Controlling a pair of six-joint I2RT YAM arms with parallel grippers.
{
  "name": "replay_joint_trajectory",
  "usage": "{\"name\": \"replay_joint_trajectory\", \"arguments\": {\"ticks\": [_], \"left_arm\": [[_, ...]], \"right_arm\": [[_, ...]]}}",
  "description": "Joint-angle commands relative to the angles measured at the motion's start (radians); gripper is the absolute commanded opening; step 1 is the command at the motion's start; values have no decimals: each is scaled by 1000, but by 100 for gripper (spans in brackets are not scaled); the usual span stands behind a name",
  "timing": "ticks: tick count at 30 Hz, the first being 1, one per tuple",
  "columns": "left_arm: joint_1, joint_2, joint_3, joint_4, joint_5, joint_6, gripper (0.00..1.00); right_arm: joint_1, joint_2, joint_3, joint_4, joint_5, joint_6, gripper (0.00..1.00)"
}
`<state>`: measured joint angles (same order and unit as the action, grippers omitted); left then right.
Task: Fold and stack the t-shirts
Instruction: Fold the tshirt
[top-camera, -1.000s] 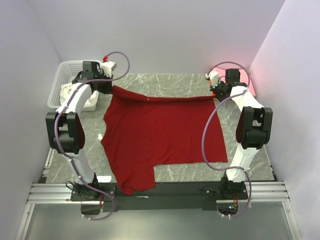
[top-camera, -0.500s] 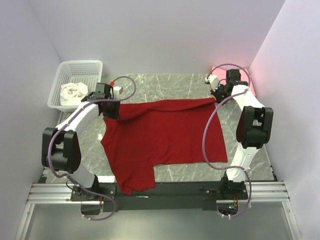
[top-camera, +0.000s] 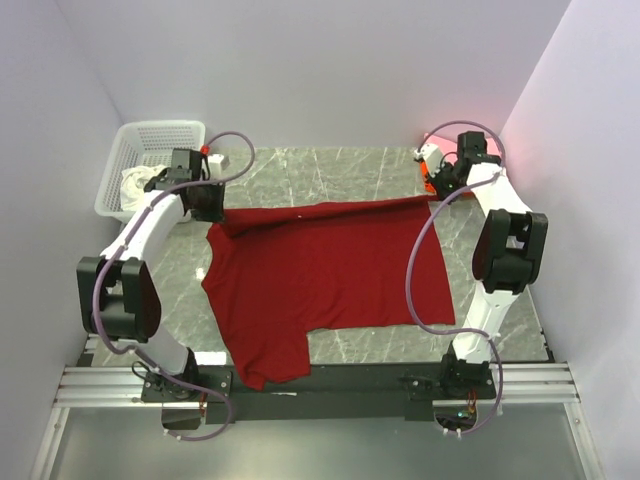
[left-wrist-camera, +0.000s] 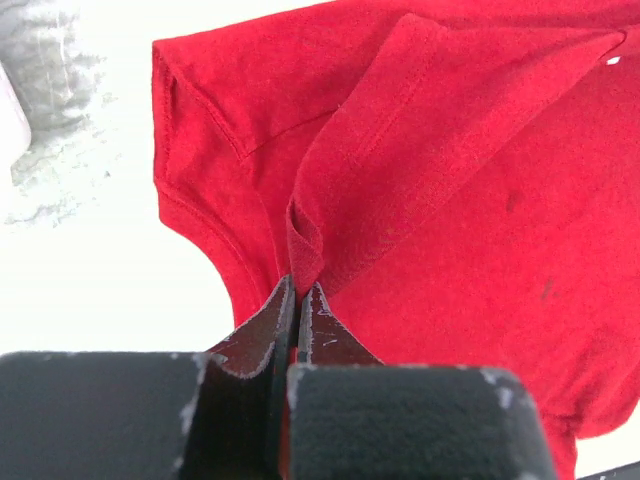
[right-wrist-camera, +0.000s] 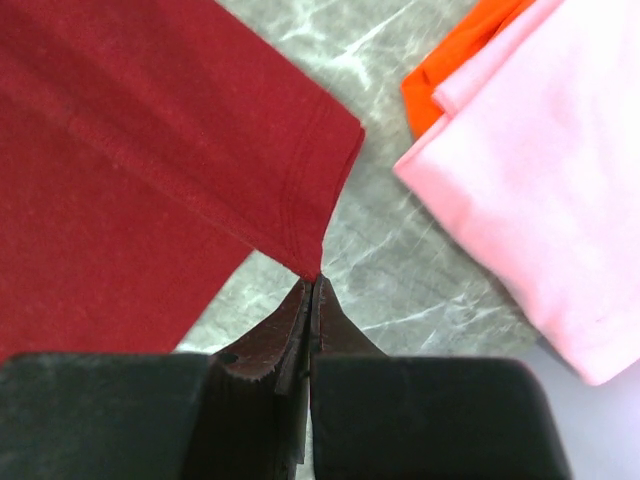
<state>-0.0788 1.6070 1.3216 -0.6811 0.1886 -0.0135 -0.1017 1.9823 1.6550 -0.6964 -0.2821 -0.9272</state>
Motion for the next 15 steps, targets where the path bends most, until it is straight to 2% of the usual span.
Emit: {"name": "replay_joint_trajectory", "arguments": {"ticks": [1, 6, 15], "left_arm": [[-4, -52, 2, -35, 46, 58, 0], [-22, -38, -35, -38, 64, 92, 0], [-78, -30, -127, -20, -1, 133, 0]], "right_arm": [[-10, -53, -47, -14, 1, -32, 0], [-4, -40, -89, -15, 15, -36, 0], [-1, -46, -152, -14, 34, -64, 0]]}}
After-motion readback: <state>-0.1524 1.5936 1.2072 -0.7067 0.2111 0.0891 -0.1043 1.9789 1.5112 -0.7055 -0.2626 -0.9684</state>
